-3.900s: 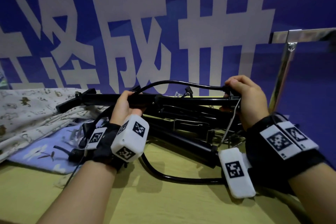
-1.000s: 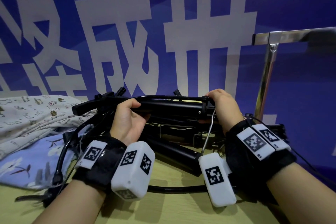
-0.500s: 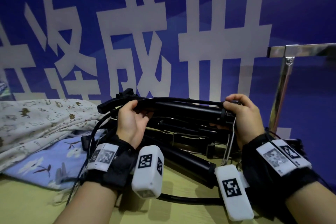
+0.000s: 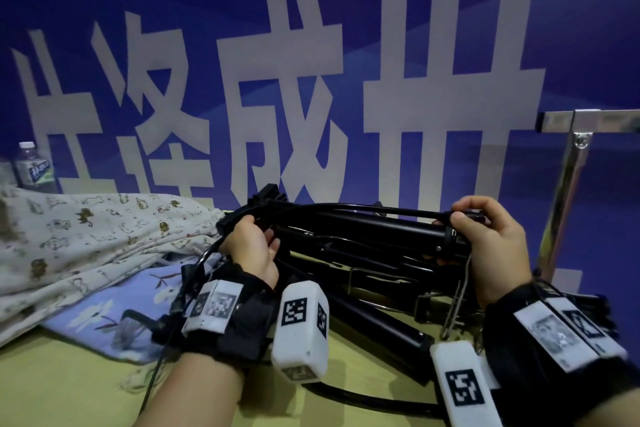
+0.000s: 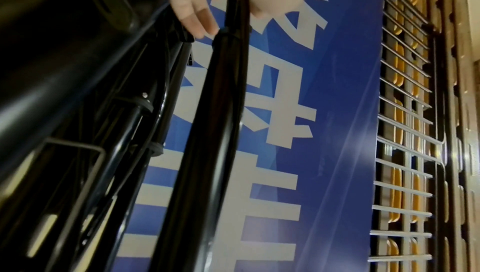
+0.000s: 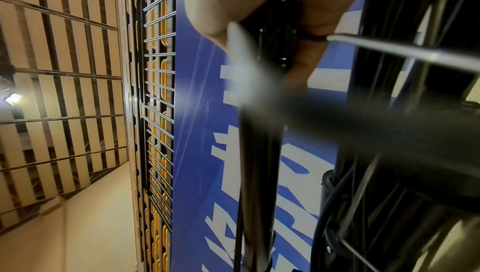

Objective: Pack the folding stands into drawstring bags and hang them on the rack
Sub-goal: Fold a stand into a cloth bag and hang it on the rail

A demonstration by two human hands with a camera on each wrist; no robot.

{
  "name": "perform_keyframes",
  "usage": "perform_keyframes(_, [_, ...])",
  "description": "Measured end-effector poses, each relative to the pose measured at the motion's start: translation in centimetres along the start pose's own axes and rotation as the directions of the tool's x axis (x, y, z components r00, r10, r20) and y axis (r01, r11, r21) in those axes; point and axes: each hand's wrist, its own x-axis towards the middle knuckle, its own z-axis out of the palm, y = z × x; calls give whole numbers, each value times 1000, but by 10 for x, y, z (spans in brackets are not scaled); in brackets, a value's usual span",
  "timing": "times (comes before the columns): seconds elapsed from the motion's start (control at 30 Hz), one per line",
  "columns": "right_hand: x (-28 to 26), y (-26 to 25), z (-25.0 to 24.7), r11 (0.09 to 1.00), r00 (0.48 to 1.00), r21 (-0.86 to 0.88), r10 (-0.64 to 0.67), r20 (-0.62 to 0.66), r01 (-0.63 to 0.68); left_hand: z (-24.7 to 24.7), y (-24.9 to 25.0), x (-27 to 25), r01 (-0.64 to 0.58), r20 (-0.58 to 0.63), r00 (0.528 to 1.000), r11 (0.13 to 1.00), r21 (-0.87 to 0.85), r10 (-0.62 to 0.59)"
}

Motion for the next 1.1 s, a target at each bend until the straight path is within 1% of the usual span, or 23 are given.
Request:
perform_keyframes(0.03, [0,1,-1,1000,1000,-9,-7,-6,7,1,0,-1,22,13,1000,999,47,-23])
perform_keyframes(0.1, [1,3,-2,999,999,-28,-26,-28,25,3,3,-4,15,72,997,993,113,-23])
perform_keyframes(0.17, [3,5,-3,998,998,-43,-46,-43,44,3,8,-6,-69,109,992,991,119,56])
perform_keyframes(0.2, [3,6,-3,998,998,-46,-54,-40,52,3,11,-7,-135,116,986,983,123,121])
perform_keyframes(0.3, [3,6,-3,998,999,-42,-44,7,45,-1,20,-7,-313,125,948,924,219,292])
perform_keyframes(0.37, [2,5,-3,999,998,-32,-30,51,31,-7,26,-3,-371,110,929,880,297,355])
perform_keyframes(0.43, [0,4,-2,999,996,-26,-23,90,26,-17,31,6,-380,74,921,842,383,382])
perform_keyframes(0.5, [-1,4,-2,999,995,-29,-24,101,27,-29,36,16,-328,23,934,832,447,355])
perform_keyframes(0.53, [-1,5,-2,999,994,-34,-25,102,29,-34,37,19,-287,8,947,832,474,322])
perform_keyframes(0.6, [0,6,-2,998,994,-45,-29,102,34,-42,37,23,-214,26,971,822,528,236])
perform_keyframes(0.67, [0,7,-2,998,995,-52,-38,92,43,-46,35,28,-194,50,977,780,595,205])
perform_keyframes(0.77, [0,7,-2,998,997,-40,-40,69,43,-49,29,37,-196,68,976,699,688,206])
perform_keyframes(1.0, [0,6,-3,999,997,-16,-29,71,31,-51,27,42,-148,90,989,713,686,118])
perform_keyframes(1.1, [1,6,-3,1000,998,-17,-17,62,18,-48,29,37,-137,107,990,749,649,88])
